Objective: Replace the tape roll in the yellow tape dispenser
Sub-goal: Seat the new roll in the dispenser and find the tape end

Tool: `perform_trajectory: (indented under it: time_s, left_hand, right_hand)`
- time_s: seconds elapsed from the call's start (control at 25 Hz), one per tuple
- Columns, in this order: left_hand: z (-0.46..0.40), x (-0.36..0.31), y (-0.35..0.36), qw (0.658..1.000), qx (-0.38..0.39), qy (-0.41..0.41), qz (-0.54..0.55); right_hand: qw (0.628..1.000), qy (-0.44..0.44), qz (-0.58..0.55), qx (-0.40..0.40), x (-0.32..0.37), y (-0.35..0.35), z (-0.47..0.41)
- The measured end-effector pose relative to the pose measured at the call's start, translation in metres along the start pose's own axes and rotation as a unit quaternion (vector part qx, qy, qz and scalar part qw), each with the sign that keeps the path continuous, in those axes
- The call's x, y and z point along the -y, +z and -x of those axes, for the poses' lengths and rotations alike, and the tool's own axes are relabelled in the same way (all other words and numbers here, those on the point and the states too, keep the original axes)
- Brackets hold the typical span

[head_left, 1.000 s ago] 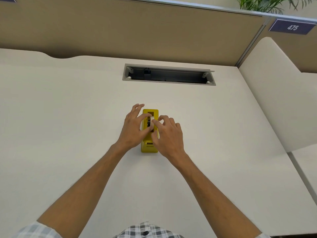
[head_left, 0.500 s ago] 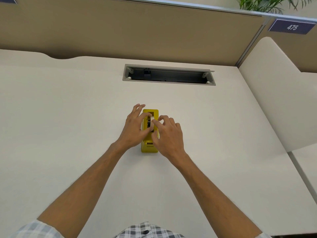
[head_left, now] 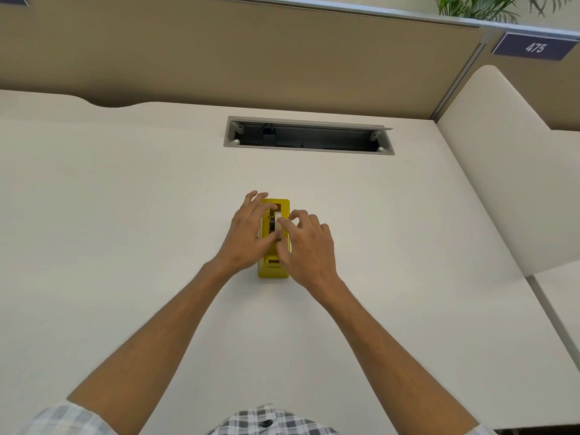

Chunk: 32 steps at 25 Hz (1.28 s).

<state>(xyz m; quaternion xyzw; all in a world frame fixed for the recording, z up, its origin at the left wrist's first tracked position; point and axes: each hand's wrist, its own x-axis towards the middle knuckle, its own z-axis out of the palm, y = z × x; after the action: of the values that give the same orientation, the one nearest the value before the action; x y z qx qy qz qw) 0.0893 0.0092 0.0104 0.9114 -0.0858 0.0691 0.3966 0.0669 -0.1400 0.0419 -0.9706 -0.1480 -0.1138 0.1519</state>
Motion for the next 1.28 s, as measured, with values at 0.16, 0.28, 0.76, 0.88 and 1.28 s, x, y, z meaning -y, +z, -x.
perform_trajectory:
  time_s: [0.16,0.28,0.76,0.88,1.28]
  left_hand:
    - [-0.0015,0.0019,0.0000,0.999,0.024,-0.012,-0.037]
    - [-0.0011,0.0011,-0.0009,1.000,0.019,-0.009,-0.023]
    - [-0.0003,-0.0010,-0.0039,0.999,0.016,-0.010,-0.027]
    - [0.0020,0.0001,-0.0022,1.000,-0.002,-0.003,-0.006]
    - [-0.0009,0.0044,-0.0004,1.000,0.016,-0.027,0.000]
  right_hand:
    - [1.000,0.003,-0.005,0.002,0.0003,-0.0001,0.0005]
    - [1.000,0.002,0.002,0.005,0.0009,-0.0006,0.0003]
    - [1.000,0.001,-0.002,0.014,0.0005,-0.0021,-0.0002]
    - [1.000,0.001,-0.003,0.012,0.0000,-0.0020,-0.0004]
    - [1.000,0.002,-0.002,0.018,0.0004,-0.0025,-0.0012]
